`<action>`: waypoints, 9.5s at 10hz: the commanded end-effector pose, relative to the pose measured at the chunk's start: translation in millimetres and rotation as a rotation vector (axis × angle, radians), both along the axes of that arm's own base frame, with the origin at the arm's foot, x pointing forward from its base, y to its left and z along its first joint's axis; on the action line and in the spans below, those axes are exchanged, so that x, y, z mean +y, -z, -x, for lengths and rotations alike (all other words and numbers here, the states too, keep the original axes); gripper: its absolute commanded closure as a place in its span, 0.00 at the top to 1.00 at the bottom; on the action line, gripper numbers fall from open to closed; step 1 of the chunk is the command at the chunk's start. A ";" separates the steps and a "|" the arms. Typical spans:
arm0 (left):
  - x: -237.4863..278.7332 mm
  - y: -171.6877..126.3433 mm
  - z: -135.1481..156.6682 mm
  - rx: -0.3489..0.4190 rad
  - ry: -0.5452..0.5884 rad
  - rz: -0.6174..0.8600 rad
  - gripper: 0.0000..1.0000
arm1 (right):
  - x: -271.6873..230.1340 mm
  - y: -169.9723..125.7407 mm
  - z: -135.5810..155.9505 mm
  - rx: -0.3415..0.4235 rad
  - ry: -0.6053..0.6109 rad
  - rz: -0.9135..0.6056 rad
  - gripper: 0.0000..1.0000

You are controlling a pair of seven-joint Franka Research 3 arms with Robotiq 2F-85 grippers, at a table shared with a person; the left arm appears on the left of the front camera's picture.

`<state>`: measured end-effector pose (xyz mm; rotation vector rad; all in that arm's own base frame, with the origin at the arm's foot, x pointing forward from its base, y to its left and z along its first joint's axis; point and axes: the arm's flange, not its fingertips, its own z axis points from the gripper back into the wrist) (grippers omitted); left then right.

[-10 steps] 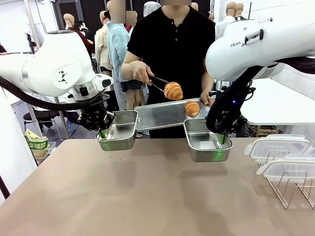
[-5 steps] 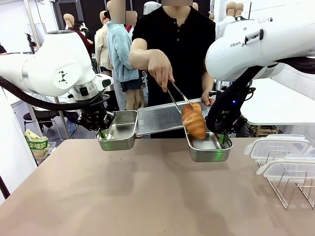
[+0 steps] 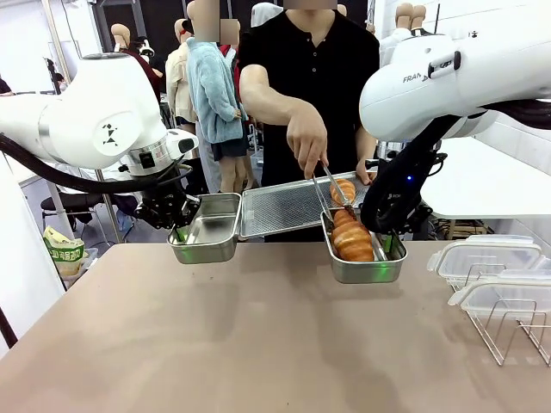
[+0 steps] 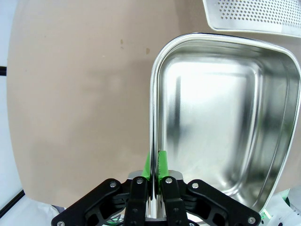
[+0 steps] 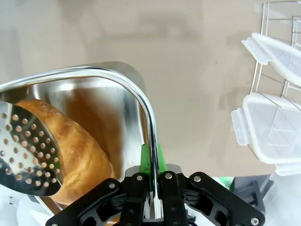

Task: Place the bread in airtight containers.
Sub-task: Once an object is inside an Airtight Container , place the container in the center of the table.

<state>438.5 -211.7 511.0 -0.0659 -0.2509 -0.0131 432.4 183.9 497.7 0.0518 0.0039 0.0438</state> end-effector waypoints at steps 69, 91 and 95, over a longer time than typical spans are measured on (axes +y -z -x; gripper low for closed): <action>1.3 -3.2 -0.4 -0.005 -0.001 0.005 0.00 | -21.8 73.5 31.6 -0.211 0.065 0.061 1.00; 1.3 -3.2 -0.4 -0.005 -0.001 0.005 0.00 | -35.1 7.0 56.6 -0.246 0.072 0.056 1.00; 1.3 -3.2 -0.4 -0.005 -0.001 0.005 0.00 | -35.1 7.0 56.6 -0.246 0.072 0.056 1.00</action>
